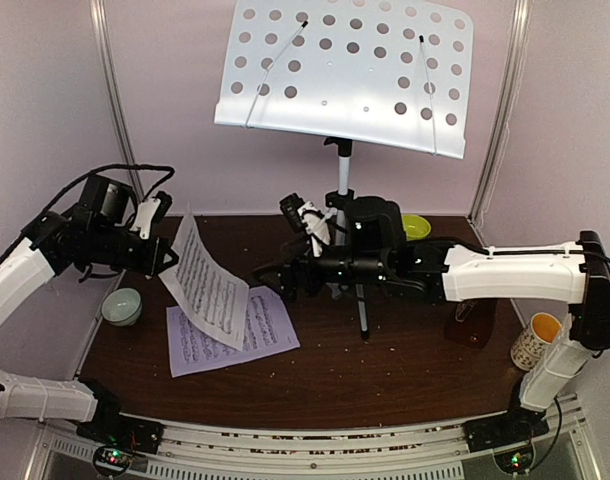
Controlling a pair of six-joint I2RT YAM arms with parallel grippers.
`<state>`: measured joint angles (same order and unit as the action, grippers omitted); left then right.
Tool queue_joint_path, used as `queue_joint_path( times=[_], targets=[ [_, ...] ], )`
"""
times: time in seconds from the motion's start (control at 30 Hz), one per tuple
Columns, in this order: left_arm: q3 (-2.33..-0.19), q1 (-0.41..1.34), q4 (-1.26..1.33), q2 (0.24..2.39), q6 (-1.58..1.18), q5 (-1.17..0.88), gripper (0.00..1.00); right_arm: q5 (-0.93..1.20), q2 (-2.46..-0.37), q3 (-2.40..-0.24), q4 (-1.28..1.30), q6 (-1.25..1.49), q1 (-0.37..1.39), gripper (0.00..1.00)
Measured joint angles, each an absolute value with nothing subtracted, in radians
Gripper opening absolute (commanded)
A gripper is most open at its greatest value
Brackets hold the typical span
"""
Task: Set up the instrument practice props
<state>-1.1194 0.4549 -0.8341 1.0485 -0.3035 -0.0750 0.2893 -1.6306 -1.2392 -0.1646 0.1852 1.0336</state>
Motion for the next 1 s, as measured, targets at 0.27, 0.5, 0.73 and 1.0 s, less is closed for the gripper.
queue_joint_path(
  times=[0.27, 0.5, 0.73, 1.0],
  targets=[
    [-1.324, 0.557, -1.002, 1.084, -0.146, -0.167, 0.0, 0.318, -1.477, -1.143, -0.166, 0.14, 0.971, 0.97],
    [-1.465, 0.597, -1.113, 1.03, -0.023, -0.344, 0.0, 0.394, -1.389, -1.126, -0.122, 0.071, 0.954, 1.0],
    [-1.502, 0.688, -1.187, 1.011, 0.072, -0.501, 0.0, 0.466, -1.371, -1.14, 0.01, -0.054, 0.953, 1.0],
    [-1.575, 0.876, -1.225, 1.142, 0.159, -0.565, 0.0, 0.57, -1.373, -1.169, 0.135, -0.158, 0.953, 1.0]
  ],
)
